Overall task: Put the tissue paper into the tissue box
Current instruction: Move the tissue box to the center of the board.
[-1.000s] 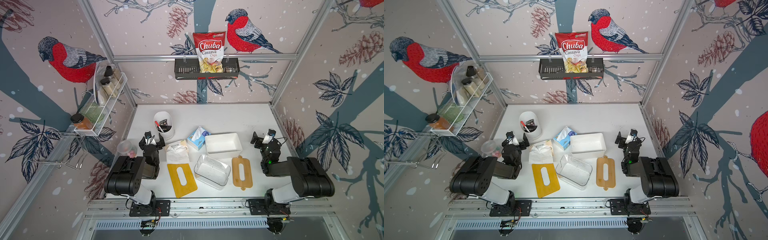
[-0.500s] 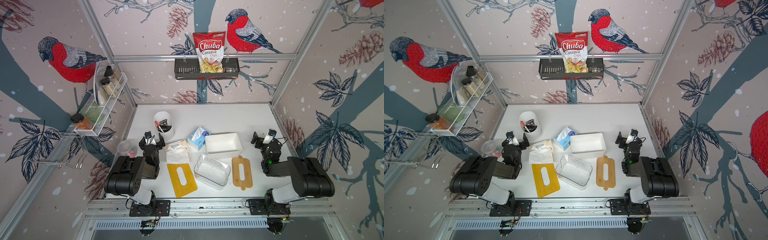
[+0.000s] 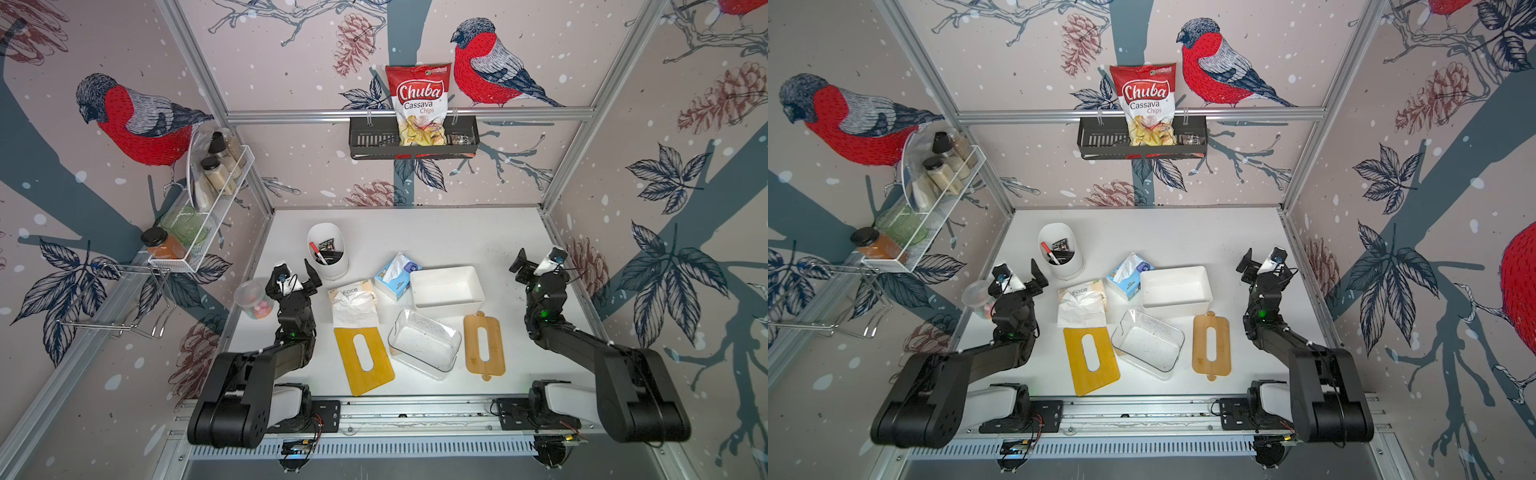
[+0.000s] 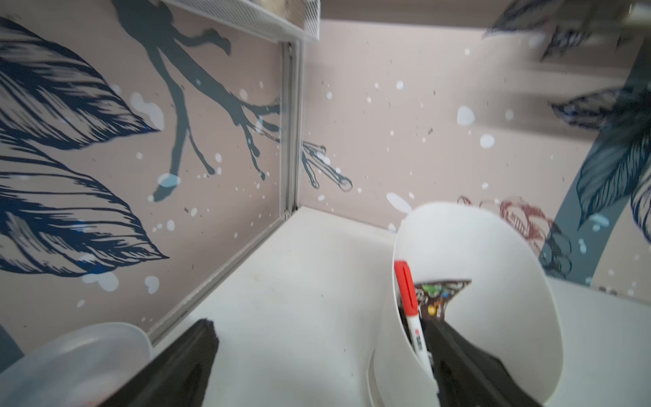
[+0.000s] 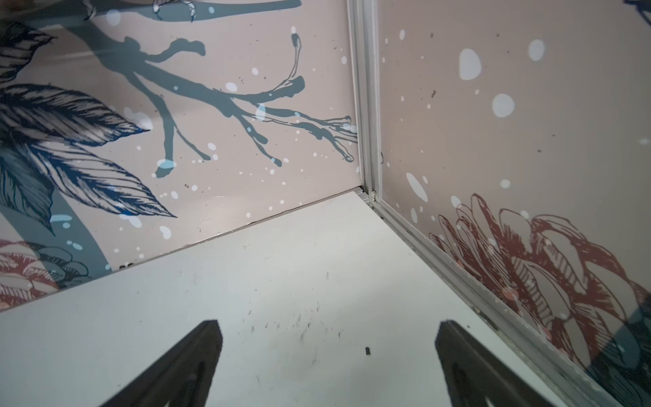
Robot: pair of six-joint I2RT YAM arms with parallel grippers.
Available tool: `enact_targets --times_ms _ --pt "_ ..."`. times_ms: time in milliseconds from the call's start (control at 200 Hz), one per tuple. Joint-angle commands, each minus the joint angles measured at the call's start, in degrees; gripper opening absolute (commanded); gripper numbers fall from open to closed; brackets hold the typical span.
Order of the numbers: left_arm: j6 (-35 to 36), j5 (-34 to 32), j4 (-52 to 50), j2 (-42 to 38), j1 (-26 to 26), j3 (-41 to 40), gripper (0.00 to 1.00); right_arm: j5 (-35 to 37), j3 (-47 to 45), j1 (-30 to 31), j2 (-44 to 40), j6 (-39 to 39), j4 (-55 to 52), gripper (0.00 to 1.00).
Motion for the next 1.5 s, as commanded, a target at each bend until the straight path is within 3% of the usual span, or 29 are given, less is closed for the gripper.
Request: enact_targets --times_ms 0,80,210,355,495,575,660,765,855,955,1095,1206,1371,1491 --pt "-7.5 1.5 -11.1 -6.5 0.4 0.9 0.96 2.0 4.5 0.5 -5.1 7.7 -16.3 1.00" --pt "-10.9 9.4 -18.1 -9.6 0.4 3.7 0.97 0.3 10.6 3.8 -7.0 7.2 -27.3 1.00" --pt "-19.0 19.6 -22.8 -10.5 -2.9 6.9 0.97 3.3 21.1 16.0 -5.0 4.8 -45.2 1.00" --pt "-19.7 21.3 -36.3 -8.9 -12.2 14.8 0.97 2.9 28.9 26.2 0.4 5.0 -59.3 1.00" --pt "-19.1 22.7 -49.7 -5.9 -18.0 22.3 0.97 -4.0 31.3 30.0 1.4 5.3 -65.1 1.00" --pt "-18.9 24.5 -54.0 -4.8 -20.6 24.7 0.96 -9.0 31.4 30.2 0.8 5.9 -67.0 1.00" --pt "-18.2 26.1 -59.7 -2.1 -23.3 28.1 0.96 -9.0 32.2 29.6 1.4 7.0 -71.5 1.00" --pt "-17.1 27.6 -64.9 1.1 -26.0 30.9 0.97 -10.4 32.9 24.0 2.6 7.2 -76.6 1.00" --pt "-16.6 28.4 -67.5 2.6 -27.5 32.3 0.97 -14.7 31.8 19.6 2.6 6.9 -75.4 0.98" --pt "-15.5 28.8 -69.5 3.1 -28.4 33.5 0.96 -17.4 31.4 19.4 5.9 6.7 -73.4 0.96" --pt "-14.5 28.8 -69.2 3.6 -28.8 34.1 0.96 -15.4 32.7 19.3 11.4 5.6 -72.2 0.90" --pt "-14.5 28.8 -68.2 4.1 -29.5 34.3 0.96 -12.5 33.7 18.9 15.1 5.1 -70.6 0.78" --pt "-14.3 28.0 -67.1 5.1 -30.8 34.2 0.96 -13.8 35.0 18.6 18.9 5.7 -67.3 0.55" --pt "-14.0 27.5 -67.2 5.9 -31.6 34.4 0.96 -13.5 36.2 18.2 21.4 6.2 -66.1 0.44"
